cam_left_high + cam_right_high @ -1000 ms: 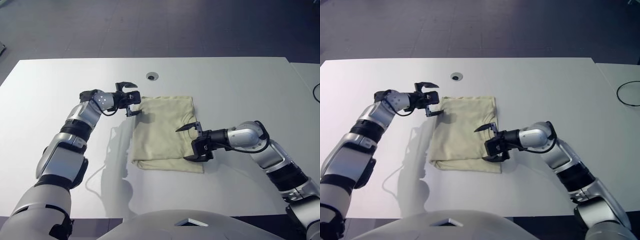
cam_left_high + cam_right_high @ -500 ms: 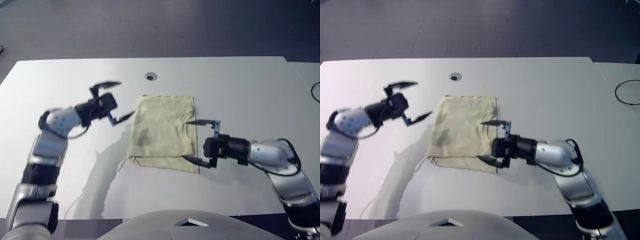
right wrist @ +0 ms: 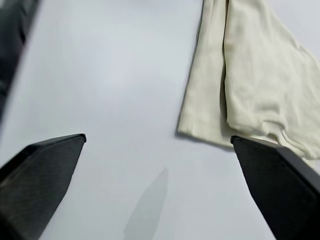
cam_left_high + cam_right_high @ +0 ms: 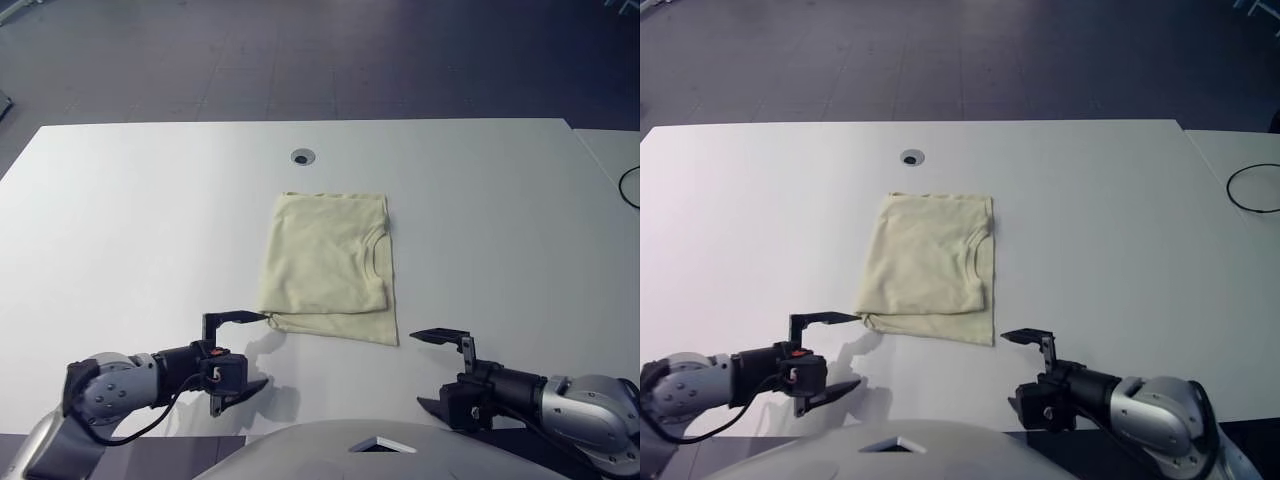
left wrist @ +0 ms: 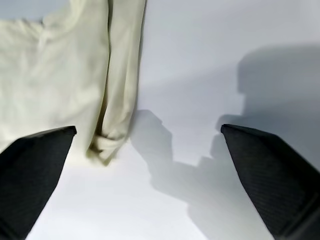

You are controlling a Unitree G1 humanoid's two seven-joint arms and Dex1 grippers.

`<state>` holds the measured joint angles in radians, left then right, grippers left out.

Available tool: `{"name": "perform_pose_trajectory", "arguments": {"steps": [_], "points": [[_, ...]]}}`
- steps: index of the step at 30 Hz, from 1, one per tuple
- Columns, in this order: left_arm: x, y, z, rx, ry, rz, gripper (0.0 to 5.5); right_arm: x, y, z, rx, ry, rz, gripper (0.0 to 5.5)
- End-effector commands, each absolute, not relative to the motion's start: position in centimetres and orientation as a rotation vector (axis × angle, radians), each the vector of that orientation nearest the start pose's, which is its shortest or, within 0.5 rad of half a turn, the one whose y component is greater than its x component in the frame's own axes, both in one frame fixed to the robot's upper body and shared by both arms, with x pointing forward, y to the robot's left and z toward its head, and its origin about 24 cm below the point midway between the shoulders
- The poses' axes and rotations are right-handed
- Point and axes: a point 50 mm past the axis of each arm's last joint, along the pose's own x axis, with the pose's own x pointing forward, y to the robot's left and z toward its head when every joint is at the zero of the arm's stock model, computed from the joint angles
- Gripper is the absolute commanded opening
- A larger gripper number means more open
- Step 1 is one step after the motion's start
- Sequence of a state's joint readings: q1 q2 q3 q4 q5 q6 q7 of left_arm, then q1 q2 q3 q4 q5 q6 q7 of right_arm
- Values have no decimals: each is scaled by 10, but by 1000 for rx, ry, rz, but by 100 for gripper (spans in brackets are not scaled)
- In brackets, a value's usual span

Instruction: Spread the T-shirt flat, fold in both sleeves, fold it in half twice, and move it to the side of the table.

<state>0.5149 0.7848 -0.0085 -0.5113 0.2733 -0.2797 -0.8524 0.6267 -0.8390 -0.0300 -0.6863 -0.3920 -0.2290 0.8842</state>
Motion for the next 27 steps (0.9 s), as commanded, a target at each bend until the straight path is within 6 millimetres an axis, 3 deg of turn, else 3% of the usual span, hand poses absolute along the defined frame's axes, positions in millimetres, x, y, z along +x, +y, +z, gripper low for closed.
{"name": "perform_pose_trajectory", "arguments": {"steps": [1,9,15,27], "points": [[142,201,45,1109,243,-1118,538,125,-193,70,-1270,205,1228,540],[177,197,21,1210,224,-1128,387,159,-168,46,-1300,82,1241,540],[183,191,19,1195,190,-1194,272,180,-155,36,-1323,17,1231,540],[180,189,19,1173,188,-1223,42,187,-155,30,-1332,-27,1284,324]]}}
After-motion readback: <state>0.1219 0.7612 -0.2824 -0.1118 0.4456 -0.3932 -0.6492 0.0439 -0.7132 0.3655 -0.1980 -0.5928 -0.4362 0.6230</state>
